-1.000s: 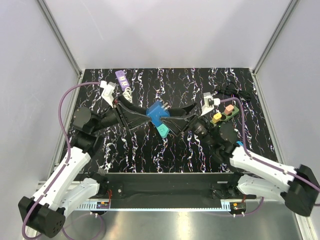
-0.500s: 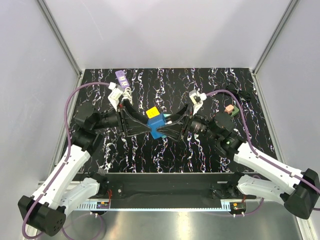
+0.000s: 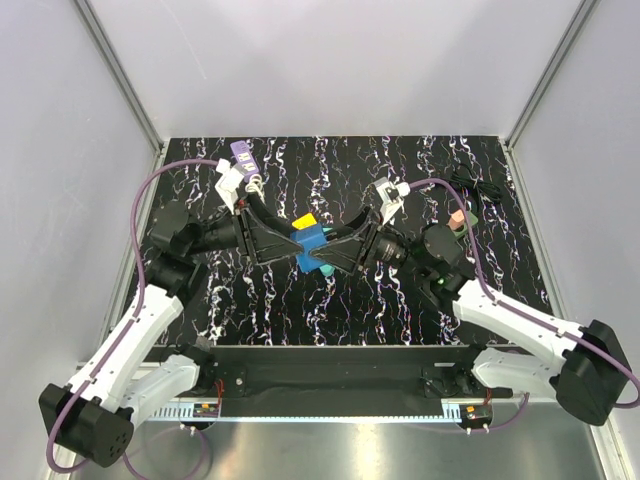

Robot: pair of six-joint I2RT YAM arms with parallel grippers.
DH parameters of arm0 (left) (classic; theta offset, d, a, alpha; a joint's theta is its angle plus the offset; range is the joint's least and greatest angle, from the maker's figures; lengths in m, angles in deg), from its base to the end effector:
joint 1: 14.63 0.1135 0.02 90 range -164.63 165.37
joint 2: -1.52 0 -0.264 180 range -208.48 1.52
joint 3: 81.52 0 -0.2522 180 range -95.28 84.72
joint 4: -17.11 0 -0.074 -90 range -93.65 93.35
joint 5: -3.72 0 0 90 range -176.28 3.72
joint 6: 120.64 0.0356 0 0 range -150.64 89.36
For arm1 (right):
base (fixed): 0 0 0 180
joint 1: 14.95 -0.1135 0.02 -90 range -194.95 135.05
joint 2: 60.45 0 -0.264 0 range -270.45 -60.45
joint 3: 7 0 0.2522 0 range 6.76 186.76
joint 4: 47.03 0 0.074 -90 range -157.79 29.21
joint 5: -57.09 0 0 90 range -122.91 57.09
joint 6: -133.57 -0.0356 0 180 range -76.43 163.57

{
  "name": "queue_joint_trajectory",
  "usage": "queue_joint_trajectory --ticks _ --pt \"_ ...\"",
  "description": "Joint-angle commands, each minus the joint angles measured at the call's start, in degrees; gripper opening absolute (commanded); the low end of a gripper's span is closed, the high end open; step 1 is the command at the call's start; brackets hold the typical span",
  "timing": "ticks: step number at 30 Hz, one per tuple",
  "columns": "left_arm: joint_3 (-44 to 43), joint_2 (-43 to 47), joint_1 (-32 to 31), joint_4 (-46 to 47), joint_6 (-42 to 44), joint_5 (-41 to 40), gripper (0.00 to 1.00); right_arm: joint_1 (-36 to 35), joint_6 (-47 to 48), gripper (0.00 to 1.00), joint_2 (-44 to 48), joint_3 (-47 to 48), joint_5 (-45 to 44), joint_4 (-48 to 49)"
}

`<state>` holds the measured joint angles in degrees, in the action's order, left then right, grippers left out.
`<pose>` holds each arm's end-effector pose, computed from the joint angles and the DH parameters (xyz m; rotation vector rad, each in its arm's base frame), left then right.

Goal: Insert the plug

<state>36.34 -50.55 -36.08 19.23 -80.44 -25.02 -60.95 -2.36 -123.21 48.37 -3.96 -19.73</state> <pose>0.1702 -0.1004 0.3851 0.6505 1.6026 -1.6776 0.1600 0.1905 0.3516 -0.5073 1.3758 1.6574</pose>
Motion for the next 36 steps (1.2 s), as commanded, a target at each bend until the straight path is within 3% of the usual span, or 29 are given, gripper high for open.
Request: queue_joint_trajectory --ticks 1,14,20,22,23,24,25,26,27,30,34,36 --pt "1.5 0.9 -0.7 9.1 -5.3 -4.4 0.67 -0.8 -2.5 0.00 -1.2 0.1 -1.3 7.5" --pt "4.2 0.7 -0.8 10.4 -7.5 -5.6 0.63 -0.8 -2.3 0.00 -4.0 0.6 -3.0 10.5" --pt "7.3 0.0 -1.0 18.4 -13.4 -6.9 0.60 -0.7 -2.1 0.00 -4.9 0.8 -4.0 11.5" --pt "8.0 0.0 -1.1 19.6 -13.3 -6.8 0.43 -0.7 -2.1 0.00 -5.1 0.8 -4.0 11.7" --pt "7.9 -0.1 -1.1 19.9 -13.0 -6.5 0.29 -0.6 -2.2 0.00 -5.2 1.1 -3.8 11.3" --pt "7.3 -0.4 -1.1 19.4 -12.7 -5.7 0.04 -0.4 -2.3 0.08 -5.4 1.3 -3.7 10.5" --pt "6.6 -0.5 -1.1 17.7 -10.3 -5.5 0.00 -0.2 -2.2 0.26 -5.0 1.5 -3.5 9.1" --pt "5.5 -0.6 -1.1 10.3 -7.7 -5.6 0.00 0.0 -1.9 0.44 -4.8 1.7 -2.0 5.9" --pt "4.0 -0.6 -1.0 5.0 -4.4 -6.4 0.00 0.3 -1.2 0.74 -4.5 1.7 -1.0 4.0" --pt "-6.3 -2.1 -1.0 -19.1 15.1 -10.8 0.00 0.9 3.3 1.00 0.2 -0.6 1.0 -4.2" --pt "-15.1 -7.0 -0.8 -40.9 27.7 -16.0 0.00 2.3 5.1 1.00 7.5 -6.6 2.6 -12.6" --pt "-18.6 -10.0 -0.8 -44.9 31.0 -20.4 0.00 2.6 7.5 1.00 10.6 -7.2 2.8 -17.0"
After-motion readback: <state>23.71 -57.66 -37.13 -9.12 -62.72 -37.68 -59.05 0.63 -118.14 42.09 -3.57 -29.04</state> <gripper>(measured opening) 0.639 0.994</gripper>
